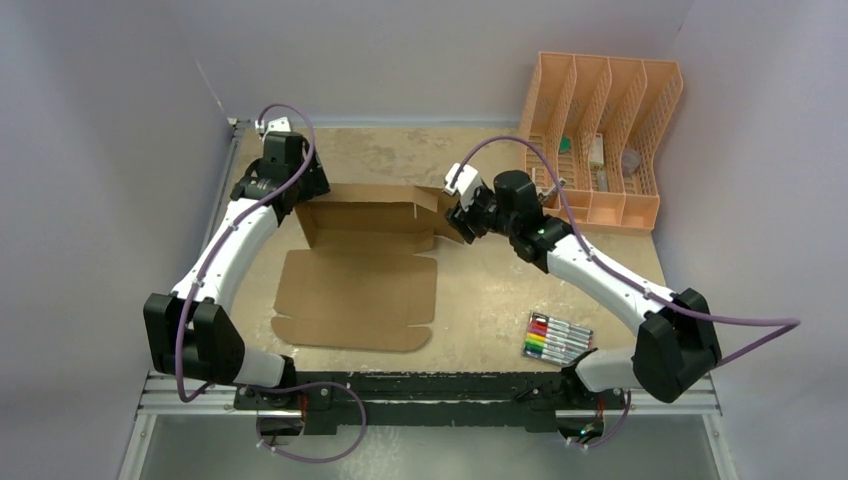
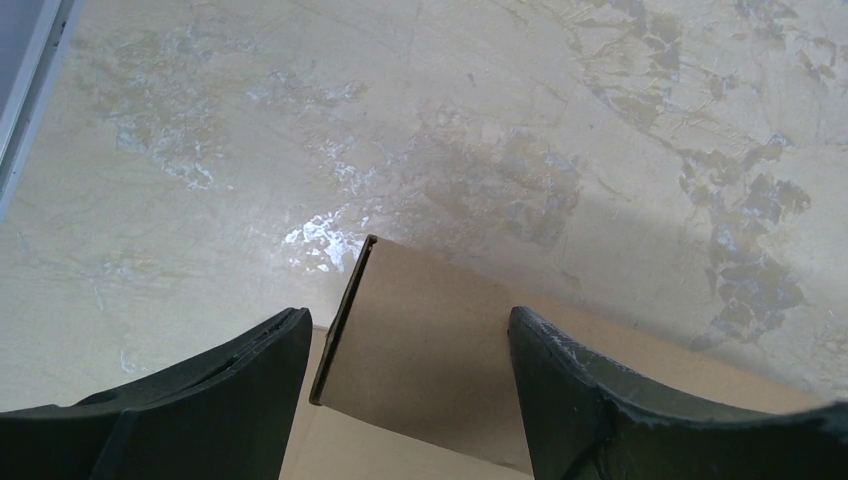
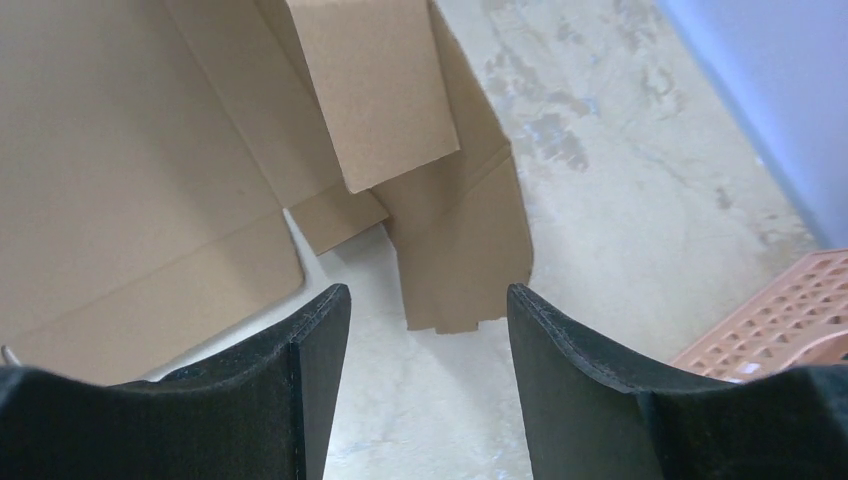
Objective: Fold the paper box
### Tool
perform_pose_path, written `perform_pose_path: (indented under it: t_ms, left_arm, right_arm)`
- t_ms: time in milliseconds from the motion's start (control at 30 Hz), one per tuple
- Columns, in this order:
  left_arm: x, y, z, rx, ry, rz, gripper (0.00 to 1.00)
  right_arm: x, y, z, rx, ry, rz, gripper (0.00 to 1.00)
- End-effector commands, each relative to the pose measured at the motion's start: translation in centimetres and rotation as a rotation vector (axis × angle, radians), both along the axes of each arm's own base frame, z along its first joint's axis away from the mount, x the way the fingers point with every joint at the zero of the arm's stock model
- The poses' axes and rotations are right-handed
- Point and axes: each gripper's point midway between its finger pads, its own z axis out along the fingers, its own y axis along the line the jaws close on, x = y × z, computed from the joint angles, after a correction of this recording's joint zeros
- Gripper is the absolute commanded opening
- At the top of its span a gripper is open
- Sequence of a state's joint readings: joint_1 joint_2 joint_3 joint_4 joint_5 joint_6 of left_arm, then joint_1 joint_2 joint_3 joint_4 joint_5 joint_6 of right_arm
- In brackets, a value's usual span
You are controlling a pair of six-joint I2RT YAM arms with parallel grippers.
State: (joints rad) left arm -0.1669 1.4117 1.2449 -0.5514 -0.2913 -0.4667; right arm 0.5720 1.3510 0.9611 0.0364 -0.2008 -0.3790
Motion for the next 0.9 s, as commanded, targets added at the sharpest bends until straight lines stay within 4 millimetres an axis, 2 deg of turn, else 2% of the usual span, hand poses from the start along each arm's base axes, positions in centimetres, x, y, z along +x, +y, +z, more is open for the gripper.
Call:
perform_pose_path:
  t_ms: [0,233,300,467,733,867]
  left_arm:
    - [-0.9,0.0,0.2,0.019,0.008,-0.025,0.72]
    - [-0.9,0.1,0.3,0.025,0.005,-0.028,0.72]
    - [-0.9,0.1,0.3,0.024,0.005,-0.029,0.72]
    - [-0.9,0.1,0.3,0.025,0.007,-0.032,0.72]
    - [-0.9,-0.3,0.1,0.007,0.008,-0.039,0.72]
    - [-0.9,-0.6,-0.2,-0.013,0.01,-0.047,0.72]
  right_arm:
    - [2.2,-0.3,3.6,0.011,-0.086,-0.021,0.62]
    - [4.3,1.3,6.6,0.058,-0.131,-0.017,0.63]
    - [4.7,1.7,6.6,0.055,-0.135,-0.004,0.64]
    - [6.0,2.8,4.5,0.01,-0.105,0.035,0.64]
    - [6.0,4.2,1.0,-0.007,-0.014,0.094,0.62]
    - [6.0,5.0,0.1,0.023,0.016,0.087,0.57]
